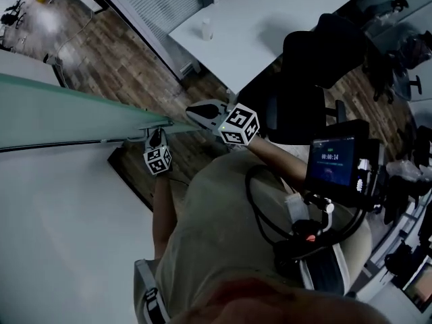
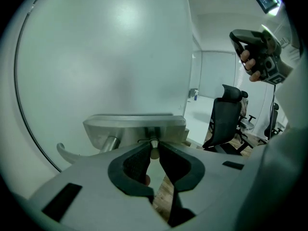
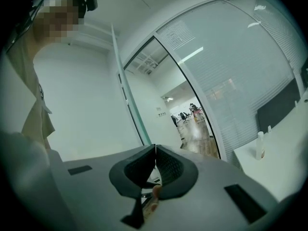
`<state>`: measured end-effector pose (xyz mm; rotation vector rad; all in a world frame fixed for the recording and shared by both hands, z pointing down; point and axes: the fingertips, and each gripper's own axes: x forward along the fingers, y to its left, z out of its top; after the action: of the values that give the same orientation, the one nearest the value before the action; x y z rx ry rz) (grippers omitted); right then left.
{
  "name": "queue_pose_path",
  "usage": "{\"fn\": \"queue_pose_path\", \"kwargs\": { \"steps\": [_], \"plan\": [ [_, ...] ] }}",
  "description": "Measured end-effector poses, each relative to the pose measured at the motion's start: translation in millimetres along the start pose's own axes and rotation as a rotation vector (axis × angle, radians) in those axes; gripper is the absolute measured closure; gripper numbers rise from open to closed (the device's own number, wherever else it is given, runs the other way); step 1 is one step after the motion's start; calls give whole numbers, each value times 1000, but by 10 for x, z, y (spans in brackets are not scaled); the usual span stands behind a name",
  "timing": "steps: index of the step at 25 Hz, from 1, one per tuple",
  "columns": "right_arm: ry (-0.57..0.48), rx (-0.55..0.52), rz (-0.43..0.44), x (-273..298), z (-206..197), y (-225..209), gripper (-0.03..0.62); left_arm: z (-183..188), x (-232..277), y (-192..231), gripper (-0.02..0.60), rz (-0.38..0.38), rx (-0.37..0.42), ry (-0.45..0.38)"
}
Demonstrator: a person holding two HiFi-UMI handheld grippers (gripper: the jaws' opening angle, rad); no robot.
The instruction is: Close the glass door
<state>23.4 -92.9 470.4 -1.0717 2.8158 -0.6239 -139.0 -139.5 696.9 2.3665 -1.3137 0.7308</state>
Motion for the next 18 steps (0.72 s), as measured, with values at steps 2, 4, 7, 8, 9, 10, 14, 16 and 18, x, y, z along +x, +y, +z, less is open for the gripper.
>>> {"fn": "queue_pose_path", "kwargs": {
  "steps": [2,4,7,8,9,10,14,16,18],
  "plan": [
    [1,1,16,-8,36,-73,579,39,50,12,509,18,-6,4],
    [-1,-1,30,-25,86,-153,579,77,99,25,509,35,-11,9],
    [-7,-8,43,-66,172,-294,579,165,182,64,509,61,-13,11],
    [-9,-8,46,-88,189,-340,579,189,205,79,509,69,-12,11],
    [-9,-6,47,-113,194,-387,579,208,229,91,509,77,-12,12],
    [-7,-3,46,-140,194,-439,579,228,258,98,509,84,-13,12],
    [0,2,48,-225,223,-609,579,342,388,139,509,115,-19,17],
    [-3,-3,51,-252,246,-652,579,385,440,180,509,126,-25,14],
    [-9,-8,46,-301,267,-694,579,413,479,198,509,133,-28,13]
  ]
}}
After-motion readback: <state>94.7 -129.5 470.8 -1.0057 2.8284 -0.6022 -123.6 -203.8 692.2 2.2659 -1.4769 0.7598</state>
